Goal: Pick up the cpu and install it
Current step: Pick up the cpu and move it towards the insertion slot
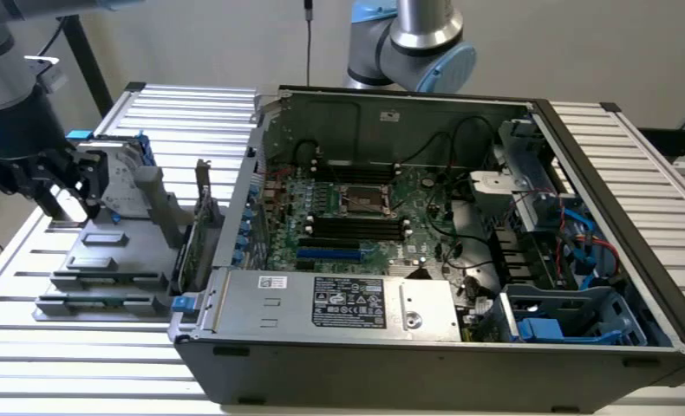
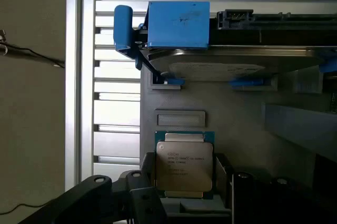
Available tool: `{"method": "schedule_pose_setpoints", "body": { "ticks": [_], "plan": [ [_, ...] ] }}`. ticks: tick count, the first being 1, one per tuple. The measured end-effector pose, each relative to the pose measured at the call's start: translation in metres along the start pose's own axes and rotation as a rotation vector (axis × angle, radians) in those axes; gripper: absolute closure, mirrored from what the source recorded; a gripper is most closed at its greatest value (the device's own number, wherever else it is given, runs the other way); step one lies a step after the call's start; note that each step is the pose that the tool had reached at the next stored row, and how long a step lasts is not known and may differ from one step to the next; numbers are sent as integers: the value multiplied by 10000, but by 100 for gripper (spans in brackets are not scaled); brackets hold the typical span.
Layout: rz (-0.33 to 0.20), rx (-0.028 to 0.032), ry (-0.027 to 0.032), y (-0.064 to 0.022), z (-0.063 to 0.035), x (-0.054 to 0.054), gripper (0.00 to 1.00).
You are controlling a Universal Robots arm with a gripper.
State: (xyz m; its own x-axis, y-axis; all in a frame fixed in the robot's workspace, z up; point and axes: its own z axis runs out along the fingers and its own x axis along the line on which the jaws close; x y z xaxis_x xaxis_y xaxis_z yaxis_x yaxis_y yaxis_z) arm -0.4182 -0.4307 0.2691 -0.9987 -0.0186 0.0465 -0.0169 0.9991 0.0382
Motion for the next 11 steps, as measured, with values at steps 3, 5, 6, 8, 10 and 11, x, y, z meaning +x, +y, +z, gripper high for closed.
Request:
{"method": "schedule_pose_setpoints", "body": {
  "ticks": [3,5,6,8,10,11],
  "plan": [
    [-12,1,0,4,-138,-38,46],
    [-21,2,3,7,-231,-65,46],
    [-29,1,2,9,-276,-79,46],
    [-47,3,3,12,-371,-112,46],
    [-53,2,1,14,-462,-152,46],
    [-57,1,6,12,-509,-186,46]
  ]
}}
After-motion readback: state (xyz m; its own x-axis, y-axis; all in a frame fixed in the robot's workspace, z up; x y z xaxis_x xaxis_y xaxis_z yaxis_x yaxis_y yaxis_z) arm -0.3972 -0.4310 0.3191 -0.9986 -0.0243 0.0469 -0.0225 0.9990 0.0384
